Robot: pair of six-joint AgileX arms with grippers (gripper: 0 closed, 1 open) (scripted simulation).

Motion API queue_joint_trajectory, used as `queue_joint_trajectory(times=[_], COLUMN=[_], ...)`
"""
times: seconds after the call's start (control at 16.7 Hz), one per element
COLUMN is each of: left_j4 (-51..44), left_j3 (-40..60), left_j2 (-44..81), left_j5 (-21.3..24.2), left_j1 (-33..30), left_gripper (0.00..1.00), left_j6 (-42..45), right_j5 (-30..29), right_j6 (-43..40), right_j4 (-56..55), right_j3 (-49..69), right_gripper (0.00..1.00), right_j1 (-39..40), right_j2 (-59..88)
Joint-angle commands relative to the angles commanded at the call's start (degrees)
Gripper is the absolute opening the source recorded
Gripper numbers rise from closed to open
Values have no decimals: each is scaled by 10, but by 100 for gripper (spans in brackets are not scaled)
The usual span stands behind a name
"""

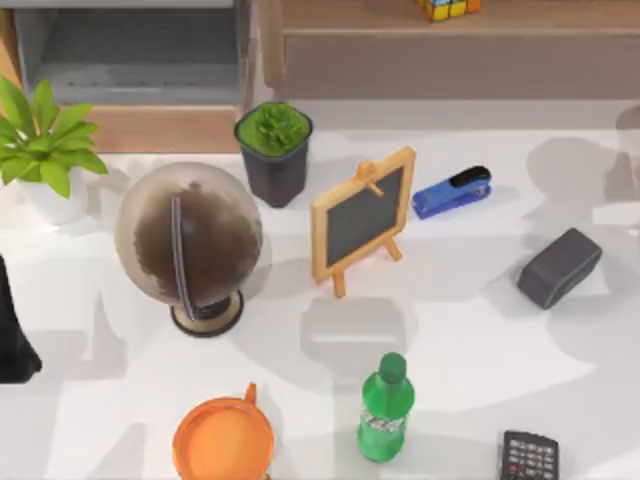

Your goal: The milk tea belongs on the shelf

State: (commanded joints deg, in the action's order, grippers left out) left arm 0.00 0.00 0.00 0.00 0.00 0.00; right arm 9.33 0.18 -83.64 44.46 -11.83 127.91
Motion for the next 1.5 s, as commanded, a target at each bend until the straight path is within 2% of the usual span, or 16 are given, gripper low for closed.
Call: queue_joint_trajectory(times=[0.3, 0.6, 1.08, 1.5], left_j4=[0, 0, 0, 0], left_j3=[0, 0, 0, 0], left_j2=[0, 0, 0, 0], left_j5=[0, 0, 0, 0], left_j1=[0, 0, 0, 0], left_gripper=[100, 100, 100, 100], left_j6=[0, 0, 0, 0], right_j5=[1, 2, -3, -8], right_j6=[2, 5, 7, 6], right_j4=[0, 55, 229, 395], right_j3=[3, -7, 56, 169], right_gripper=[0, 0, 0, 0], right_j1=[-6, -24, -31, -4], right_j2=[-26, -114, -244, -256])
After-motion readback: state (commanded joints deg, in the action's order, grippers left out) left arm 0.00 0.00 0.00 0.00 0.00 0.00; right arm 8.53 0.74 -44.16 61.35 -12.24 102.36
